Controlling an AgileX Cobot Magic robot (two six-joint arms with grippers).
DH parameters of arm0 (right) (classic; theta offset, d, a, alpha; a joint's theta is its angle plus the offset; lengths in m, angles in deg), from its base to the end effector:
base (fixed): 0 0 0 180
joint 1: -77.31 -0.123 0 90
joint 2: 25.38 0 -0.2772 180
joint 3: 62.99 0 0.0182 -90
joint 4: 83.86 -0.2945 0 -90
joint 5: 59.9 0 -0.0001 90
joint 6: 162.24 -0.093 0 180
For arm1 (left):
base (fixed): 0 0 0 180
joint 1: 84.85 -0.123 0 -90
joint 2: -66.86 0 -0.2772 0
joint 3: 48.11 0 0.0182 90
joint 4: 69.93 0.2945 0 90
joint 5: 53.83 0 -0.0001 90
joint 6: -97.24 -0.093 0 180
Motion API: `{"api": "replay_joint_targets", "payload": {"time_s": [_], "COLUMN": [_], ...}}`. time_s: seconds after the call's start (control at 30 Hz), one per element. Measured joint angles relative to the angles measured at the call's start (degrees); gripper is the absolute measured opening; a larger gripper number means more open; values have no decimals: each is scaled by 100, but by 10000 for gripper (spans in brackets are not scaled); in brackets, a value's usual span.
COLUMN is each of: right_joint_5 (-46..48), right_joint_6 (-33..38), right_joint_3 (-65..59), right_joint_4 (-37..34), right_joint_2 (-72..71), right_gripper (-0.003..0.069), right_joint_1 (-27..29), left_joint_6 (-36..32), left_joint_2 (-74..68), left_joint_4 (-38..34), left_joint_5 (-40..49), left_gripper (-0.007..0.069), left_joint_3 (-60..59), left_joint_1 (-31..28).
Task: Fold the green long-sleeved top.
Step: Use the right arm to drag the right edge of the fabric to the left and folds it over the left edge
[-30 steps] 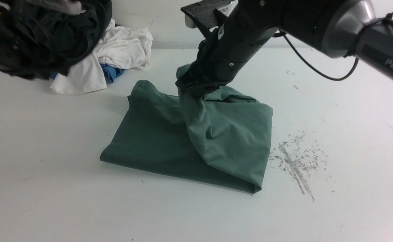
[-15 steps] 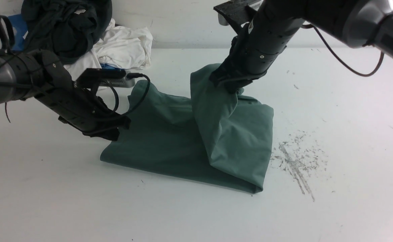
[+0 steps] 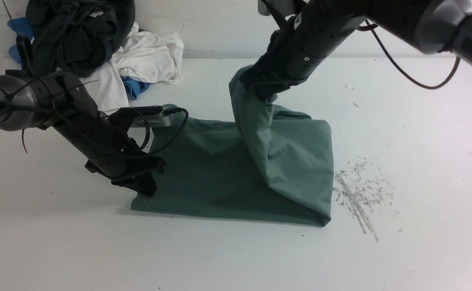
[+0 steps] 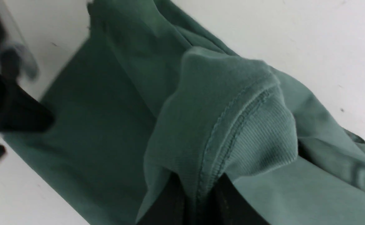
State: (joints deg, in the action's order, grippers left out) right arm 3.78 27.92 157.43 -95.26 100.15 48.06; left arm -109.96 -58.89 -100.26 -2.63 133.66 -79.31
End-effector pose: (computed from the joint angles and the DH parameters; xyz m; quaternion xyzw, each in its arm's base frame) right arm 0.4290 0.2591 0.3139 -0.3058 0.9085 0.1406 0.2478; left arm 0.4241 -0.0779 0.1140 0.1229 0.9690 -0.1992 0.0794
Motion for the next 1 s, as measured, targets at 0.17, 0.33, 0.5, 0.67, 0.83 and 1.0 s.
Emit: {"api": "replay_joint_targets", "payload": {"time_s": [0.17,0.33,0.5,0.67,0.83,1.0], "right_joint_5": [-254,-321,-396,-569,-595,-595], "right_joint_6": [362,696,764,785,829,854], "right_joint_3": [0,19,26,26,30,37], "right_joint_4": [-837,-1397,-1572,-1759,-2001,-2153], "right_joint_2": [6,172,701,1088,1274,1456], "right_gripper": [59,59,59,59,59,59], "right_joint_1": [0,-52,-159,-166,-166,-166], "left_joint_6": [-20,-26,-26,-26,-14,29], "left_joint_2": [5,56,203,360,367,367], "left_joint_4": [-21,-15,58,69,101,127], "left_joint_5": [187,197,109,95,36,-48], "left_gripper": [-4,-4,-4,-4,-4,-4], "left_joint_3": [0,-30,-87,-87,-98,-102], "left_joint_1": [205,217,217,217,211,211]}}
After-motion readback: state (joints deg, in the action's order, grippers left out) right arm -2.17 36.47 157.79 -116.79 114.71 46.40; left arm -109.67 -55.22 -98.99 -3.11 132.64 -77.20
